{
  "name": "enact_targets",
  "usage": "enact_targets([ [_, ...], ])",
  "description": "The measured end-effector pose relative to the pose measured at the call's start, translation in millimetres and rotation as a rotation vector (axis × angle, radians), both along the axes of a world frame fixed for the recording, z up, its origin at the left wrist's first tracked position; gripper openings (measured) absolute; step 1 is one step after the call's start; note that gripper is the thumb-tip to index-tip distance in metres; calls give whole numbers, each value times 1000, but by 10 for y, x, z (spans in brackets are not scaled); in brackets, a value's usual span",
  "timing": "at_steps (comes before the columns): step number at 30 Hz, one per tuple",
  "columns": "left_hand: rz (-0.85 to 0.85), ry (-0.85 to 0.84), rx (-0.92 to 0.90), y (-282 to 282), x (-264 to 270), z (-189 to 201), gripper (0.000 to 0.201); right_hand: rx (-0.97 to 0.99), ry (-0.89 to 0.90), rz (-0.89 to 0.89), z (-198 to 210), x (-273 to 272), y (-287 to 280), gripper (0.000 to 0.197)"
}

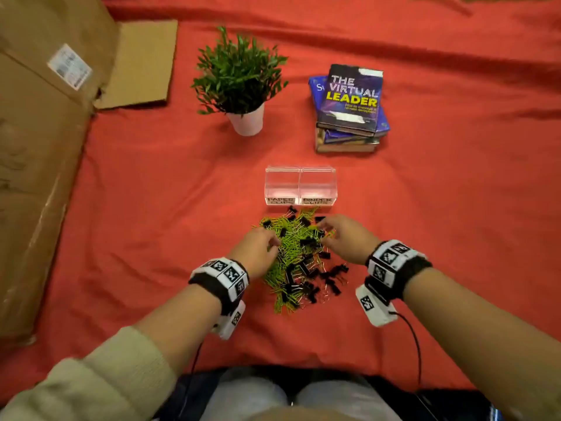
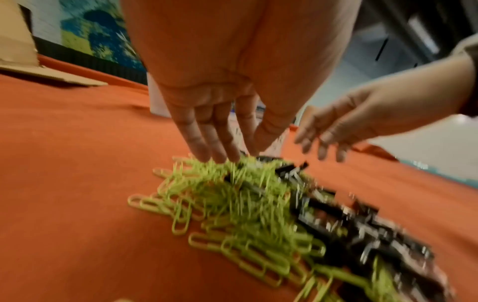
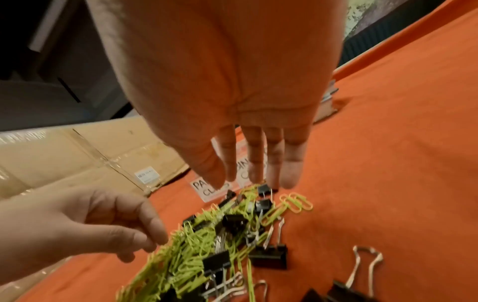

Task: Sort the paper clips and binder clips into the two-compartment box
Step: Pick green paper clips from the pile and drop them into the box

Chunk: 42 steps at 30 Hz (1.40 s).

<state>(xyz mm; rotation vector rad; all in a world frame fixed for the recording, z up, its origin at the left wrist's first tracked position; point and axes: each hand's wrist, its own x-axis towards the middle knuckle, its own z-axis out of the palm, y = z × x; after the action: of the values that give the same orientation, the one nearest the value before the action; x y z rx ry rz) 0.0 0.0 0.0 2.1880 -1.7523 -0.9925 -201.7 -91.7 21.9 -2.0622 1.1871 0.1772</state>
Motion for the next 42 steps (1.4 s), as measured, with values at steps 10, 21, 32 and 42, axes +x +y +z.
enact_targets([
  [10,289,-37,-47,106,50,-178,14,-10,-24,-363,-351,164,-69,8],
  [21,276,0,10,187,113,-294,14,41,-160,-376,38,203,37,5],
  [32,267,-31,-16,196,205,-262,12,377,-214,-251,-18,728,326,29],
  [42,453,239,-108,48,387,-25,11,-106,33,257,-403,995,570,44],
])
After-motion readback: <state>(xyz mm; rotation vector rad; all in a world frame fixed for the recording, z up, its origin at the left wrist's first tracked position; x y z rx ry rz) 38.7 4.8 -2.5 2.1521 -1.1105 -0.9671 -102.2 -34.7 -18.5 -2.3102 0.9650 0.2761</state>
